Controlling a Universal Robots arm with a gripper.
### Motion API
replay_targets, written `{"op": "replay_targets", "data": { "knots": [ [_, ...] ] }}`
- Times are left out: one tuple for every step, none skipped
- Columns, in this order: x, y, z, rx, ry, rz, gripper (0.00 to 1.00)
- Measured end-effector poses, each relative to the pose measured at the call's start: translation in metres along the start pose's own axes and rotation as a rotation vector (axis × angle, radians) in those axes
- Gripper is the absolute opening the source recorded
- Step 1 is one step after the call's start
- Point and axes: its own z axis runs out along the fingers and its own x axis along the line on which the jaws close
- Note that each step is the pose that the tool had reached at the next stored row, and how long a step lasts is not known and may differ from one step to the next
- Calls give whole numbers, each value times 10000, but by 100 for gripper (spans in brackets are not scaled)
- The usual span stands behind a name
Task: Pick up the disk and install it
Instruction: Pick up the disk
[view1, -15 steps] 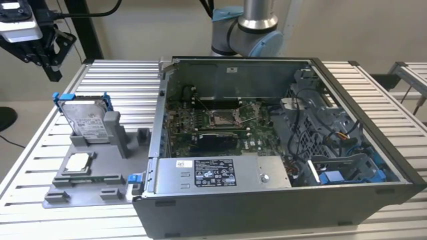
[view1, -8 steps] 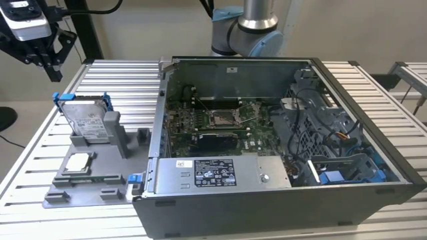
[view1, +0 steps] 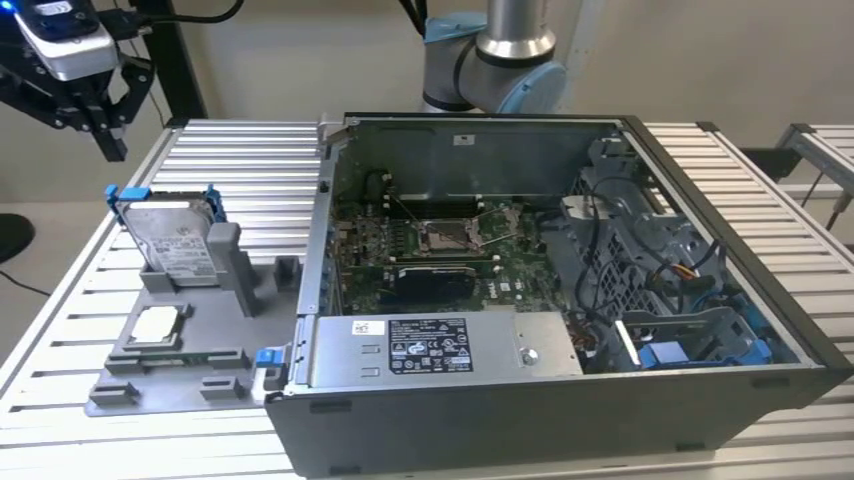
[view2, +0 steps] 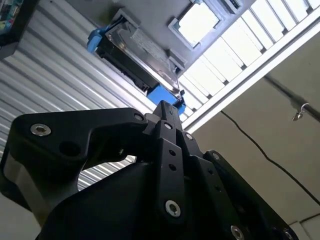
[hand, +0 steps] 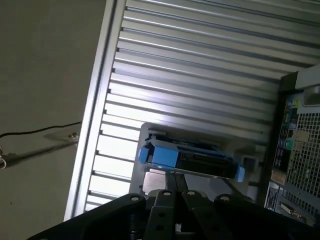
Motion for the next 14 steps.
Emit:
{"op": "replay_targets", "data": {
  "knots": [
    [0, 0, 1, -43, -2, -145, 0],
    [1, 0, 2, -88, -11, -260, 0],
    [1, 0, 3, -136, -21, -376, 0],
    [1, 0, 4, -180, -31, -487, 0],
    [2, 0, 5, -217, -40, -588, 0],
    [2, 0, 6, -255, -51, -692, 0],
    [3, 0, 7, -295, -63, -803, 0],
    [3, 0, 7, -333, -74, -905, 0],
    [4, 0, 10, -372, -91, -1005, 0],
    [6, 1, 11, -402, -105, -1103, 0],
    [6, 1, 12, -422, -115, -1206, 0],
    [7, 1, 13, -438, -123, -1315, 0],
    [9, 1, 16, -453, -131, -1424, 0],
    [11, 1, 17, -467, -139, -1525, 0]
  ]
}}
